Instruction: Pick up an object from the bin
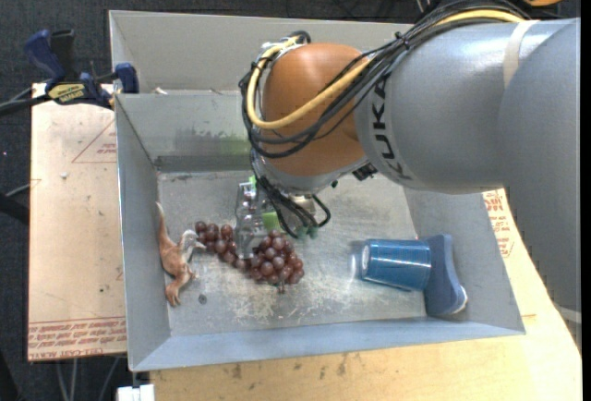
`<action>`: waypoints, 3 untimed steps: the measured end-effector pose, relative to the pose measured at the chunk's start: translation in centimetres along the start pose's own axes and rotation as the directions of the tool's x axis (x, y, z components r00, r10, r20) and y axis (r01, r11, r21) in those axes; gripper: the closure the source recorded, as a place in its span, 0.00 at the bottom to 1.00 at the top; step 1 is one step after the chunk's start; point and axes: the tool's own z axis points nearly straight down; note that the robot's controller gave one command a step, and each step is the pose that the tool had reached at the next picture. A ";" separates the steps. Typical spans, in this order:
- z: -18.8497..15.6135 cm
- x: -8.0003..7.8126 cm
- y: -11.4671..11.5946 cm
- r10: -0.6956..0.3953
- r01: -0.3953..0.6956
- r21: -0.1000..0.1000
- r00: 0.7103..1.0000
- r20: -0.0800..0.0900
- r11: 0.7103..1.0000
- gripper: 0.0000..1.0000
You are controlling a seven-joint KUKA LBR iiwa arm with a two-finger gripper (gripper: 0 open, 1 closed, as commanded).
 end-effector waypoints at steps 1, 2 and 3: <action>-0.3 0.8 1.7 0.048 -0.048 0.004 0.999 -0.020 0.999 1.00; -0.1 -3.6 2.5 0.116 -0.116 -0.002 0.993 -0.002 0.993 1.00; 1.9 -4.5 2.0 0.184 -0.184 0.004 0.983 -0.013 0.983 0.00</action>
Offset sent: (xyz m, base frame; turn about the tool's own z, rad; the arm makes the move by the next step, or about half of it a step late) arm 0.0964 0.0396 -0.0402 0.1824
